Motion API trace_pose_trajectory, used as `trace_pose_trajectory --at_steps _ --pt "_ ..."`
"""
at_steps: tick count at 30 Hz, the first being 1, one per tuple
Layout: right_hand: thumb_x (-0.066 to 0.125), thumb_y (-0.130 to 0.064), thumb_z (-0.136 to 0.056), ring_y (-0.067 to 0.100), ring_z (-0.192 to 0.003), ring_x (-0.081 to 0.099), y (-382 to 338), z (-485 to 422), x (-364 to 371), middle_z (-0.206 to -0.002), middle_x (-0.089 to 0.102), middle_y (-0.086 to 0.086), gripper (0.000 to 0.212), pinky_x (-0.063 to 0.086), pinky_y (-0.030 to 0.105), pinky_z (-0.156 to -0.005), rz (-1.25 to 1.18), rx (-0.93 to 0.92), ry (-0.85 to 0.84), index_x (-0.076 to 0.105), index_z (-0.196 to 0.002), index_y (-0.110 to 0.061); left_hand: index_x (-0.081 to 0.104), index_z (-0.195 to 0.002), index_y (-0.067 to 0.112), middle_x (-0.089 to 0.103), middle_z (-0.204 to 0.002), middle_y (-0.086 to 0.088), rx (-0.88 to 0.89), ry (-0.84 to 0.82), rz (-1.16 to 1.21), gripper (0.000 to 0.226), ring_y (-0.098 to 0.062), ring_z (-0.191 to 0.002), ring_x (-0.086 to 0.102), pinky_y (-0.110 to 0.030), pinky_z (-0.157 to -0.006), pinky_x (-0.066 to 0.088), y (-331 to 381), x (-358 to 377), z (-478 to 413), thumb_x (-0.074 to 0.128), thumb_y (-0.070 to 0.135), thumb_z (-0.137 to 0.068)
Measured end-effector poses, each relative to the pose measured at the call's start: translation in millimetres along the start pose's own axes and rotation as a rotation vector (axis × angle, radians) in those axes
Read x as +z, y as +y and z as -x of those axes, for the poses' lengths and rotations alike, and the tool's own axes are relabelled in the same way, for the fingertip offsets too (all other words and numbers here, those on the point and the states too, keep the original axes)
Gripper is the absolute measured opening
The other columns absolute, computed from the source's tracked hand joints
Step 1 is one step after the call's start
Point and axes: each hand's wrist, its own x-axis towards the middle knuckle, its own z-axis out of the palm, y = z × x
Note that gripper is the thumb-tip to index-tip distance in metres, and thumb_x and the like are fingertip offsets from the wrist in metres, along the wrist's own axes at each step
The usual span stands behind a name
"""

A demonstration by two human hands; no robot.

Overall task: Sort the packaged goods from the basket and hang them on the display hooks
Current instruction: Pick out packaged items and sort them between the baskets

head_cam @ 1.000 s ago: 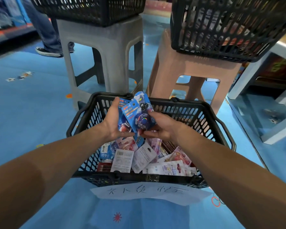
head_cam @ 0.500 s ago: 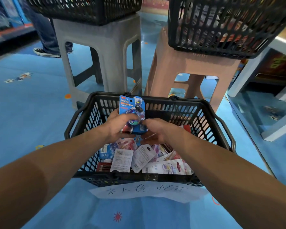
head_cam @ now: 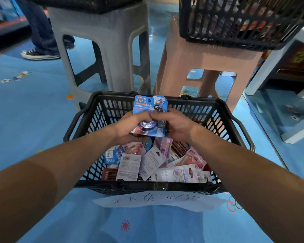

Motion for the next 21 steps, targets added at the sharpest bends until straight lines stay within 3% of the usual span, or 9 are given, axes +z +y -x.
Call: trace_pose_trajectory --at_steps 2,5,8,11,13,16,19,21 --pt "0.079 -0.009 -0.084 0.038 -0.107 0.071 -6 -1 -11 -0.12 0.072 0.022 0.048 0.06 0.049 -0.088 0.041 0.018 0.033 0.066 -0.128 0.0 0.066 -0.103 0.019 0.072 -0.094 -0.005 -0.047 -0.073 0.008 0.019 -0.016 -0.079 0.064 -0.033 -0.076 0.05 5 3 -2 0.053 0.026 -0.092" --pt "0.086 -0.009 -0.075 0.036 -0.097 0.074 -8 -2 -32 -0.111 0.075 0.021 0.055 0.061 0.051 -0.082 0.077 0.034 0.205 0.064 -0.125 0.002 0.06 -0.094 0.019 0.063 -0.082 -0.002 -0.028 0.064 -0.035 0.021 -0.014 -0.063 0.056 -0.027 -0.061 0.041 7 1 -16 0.043 0.032 -0.096" --pt "0.092 -0.015 -0.068 0.034 -0.089 0.077 -3 3 -57 -0.101 0.078 0.018 0.061 0.062 0.054 -0.082 0.227 0.046 0.317 0.065 -0.121 0.001 0.057 -0.127 0.026 0.067 -0.108 -0.002 0.094 0.188 -0.728 0.03 -0.015 -0.08 0.063 -0.028 -0.065 0.045 -10 -15 -38 0.05 0.02 -0.099" --pt "0.088 -0.014 -0.075 0.029 -0.086 0.078 3 8 -69 -0.096 0.079 0.013 0.039 0.064 0.046 -0.079 0.335 0.049 0.335 0.073 -0.109 -0.002 0.047 -0.148 0.03 0.056 -0.141 -0.002 0.013 -0.008 -1.183 0.049 -0.017 -0.094 0.065 -0.027 -0.076 0.051 -27 -20 -49 0.057 0.025 -0.1" --pt "0.088 -0.014 -0.075 0.028 -0.084 0.078 5 9 -67 -0.095 0.079 0.012 0.034 0.064 0.042 -0.075 0.353 0.049 0.339 0.074 -0.104 -0.004 0.038 -0.155 0.034 0.051 -0.148 -0.005 -0.08 -0.104 -1.37 0.058 -0.022 -0.107 0.067 -0.032 -0.084 0.054 -35 -18 -52 0.055 0.037 -0.1" --pt "0.09 -0.016 -0.071 0.03 -0.088 0.077 7 8 -62 -0.096 0.079 0.013 0.038 0.063 0.047 -0.083 0.38 0.055 0.293 0.075 -0.104 -0.003 0.042 -0.149 0.033 0.051 -0.149 -0.009 -0.029 -0.083 -1.582 0.051 -0.029 -0.125 0.057 -0.036 -0.097 0.05 -41 -15 -55 0.052 0.042 -0.101" --pt "0.094 -0.018 -0.064 0.028 -0.089 0.077 6 10 -54 -0.098 0.079 0.013 0.055 0.064 0.046 -0.083 0.399 0.072 0.256 0.07 -0.112 -0.002 0.056 -0.124 0.029 0.054 -0.133 -0.01 0.098 -0.03 -1.6 0.024 -0.03 -0.118 0.054 -0.035 -0.092 0.046 -39 -20 -57 0.049 0.028 -0.1" --pt "0.097 -0.02 -0.057 0.028 -0.089 0.077 6 11 -49 -0.102 0.078 0.014 0.071 0.064 0.048 -0.08 0.399 0.084 0.241 0.065 -0.118 -0.002 0.058 -0.117 0.037 0.043 -0.123 -0.005 0.107 0.045 -1.529 0.026 -0.03 -0.119 0.048 -0.042 -0.101 0.046 -36 -29 -52 0.047 0.03 -0.095"
